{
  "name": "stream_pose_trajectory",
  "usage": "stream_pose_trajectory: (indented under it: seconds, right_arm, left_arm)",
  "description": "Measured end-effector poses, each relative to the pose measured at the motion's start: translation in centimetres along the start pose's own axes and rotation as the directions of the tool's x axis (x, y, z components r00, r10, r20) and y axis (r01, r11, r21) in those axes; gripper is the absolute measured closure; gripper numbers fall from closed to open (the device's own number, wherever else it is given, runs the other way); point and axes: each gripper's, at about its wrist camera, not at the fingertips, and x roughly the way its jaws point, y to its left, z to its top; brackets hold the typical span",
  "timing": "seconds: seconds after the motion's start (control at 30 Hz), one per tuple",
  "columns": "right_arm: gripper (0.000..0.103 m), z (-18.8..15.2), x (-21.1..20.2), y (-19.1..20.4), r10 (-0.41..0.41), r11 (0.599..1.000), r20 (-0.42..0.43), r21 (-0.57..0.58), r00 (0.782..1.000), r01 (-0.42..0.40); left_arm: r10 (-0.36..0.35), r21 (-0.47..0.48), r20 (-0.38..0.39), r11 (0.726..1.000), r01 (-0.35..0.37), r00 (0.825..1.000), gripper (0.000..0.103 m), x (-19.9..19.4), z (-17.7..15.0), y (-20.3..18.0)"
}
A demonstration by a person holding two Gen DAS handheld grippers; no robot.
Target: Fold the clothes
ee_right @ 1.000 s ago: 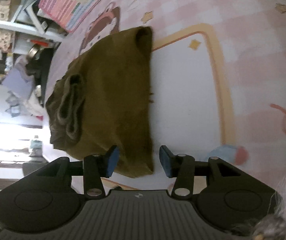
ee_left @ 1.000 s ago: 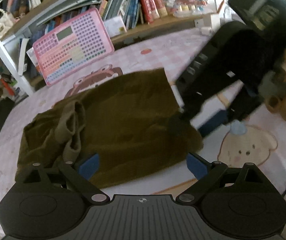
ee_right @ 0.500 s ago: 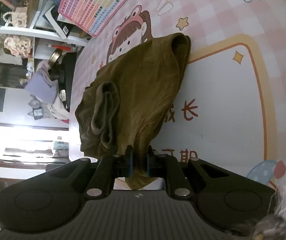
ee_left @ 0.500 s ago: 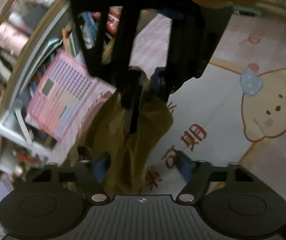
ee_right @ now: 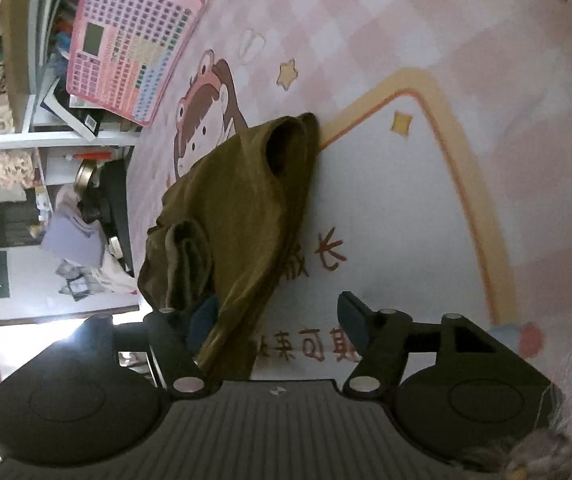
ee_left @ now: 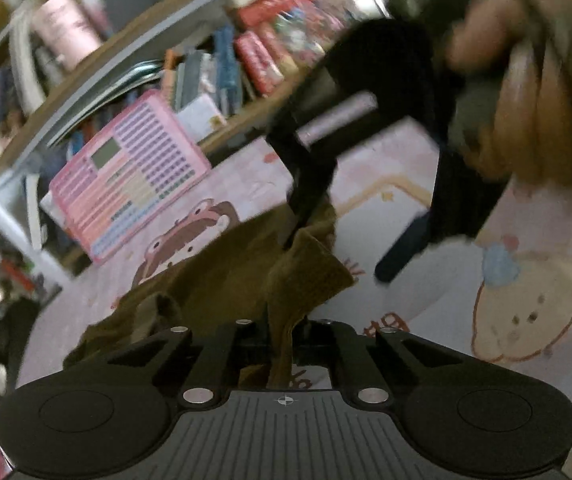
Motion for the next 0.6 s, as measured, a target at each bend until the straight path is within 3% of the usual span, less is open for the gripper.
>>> stream_pose_trajectory:
  seconds: [0.17, 0.2, 0.23, 0.33, 0.6]
  right_arm:
    - [0.043, 0.3, 1.6, 0.4, 0.023, 0.999, -0.006, 0.039, 1.0, -0.023]
    - [0.05, 0.4, 1.6, 0.3, 0.014, 0.999, 0.0, 0.047, 1.0, -0.014]
    - [0.065, 0.4, 1.7, 0.2, 0.005, 0.999, 0.006, 0.054, 1.0, -0.005]
    - [0.092, 0.8, 0.8, -0.4, -0.014, 0.998, 0.054, 0.068, 0.998, 0.011]
    - [0.094, 1.8, -4.9, -0.2, 0.03, 1.0, 0.237, -0.015, 0.971, -0.027]
  left_arm:
    - [-0.033, -0.088, 0.005, 0.996, 0.033, 0.999, 0.097, -1.7, -0.5, 1.3]
    - [-0.039, -0.106, 0.007, 0.994, 0.04, 0.999, 0.097, -2.0, -0.6, 1.5]
    - [-0.046, -0.123, 0.008, 0.991, 0.047, 0.999, 0.097, -2.4, -0.7, 1.8]
    - [-0.078, -0.161, 0.008, 0.984, 0.078, 0.997, 0.097, -2.7, -1.0, 1.8]
    - [-0.204, -0.271, 0.103, 0.936, 0.224, 0.974, 0.097, -2.9, 0.5, 2.2]
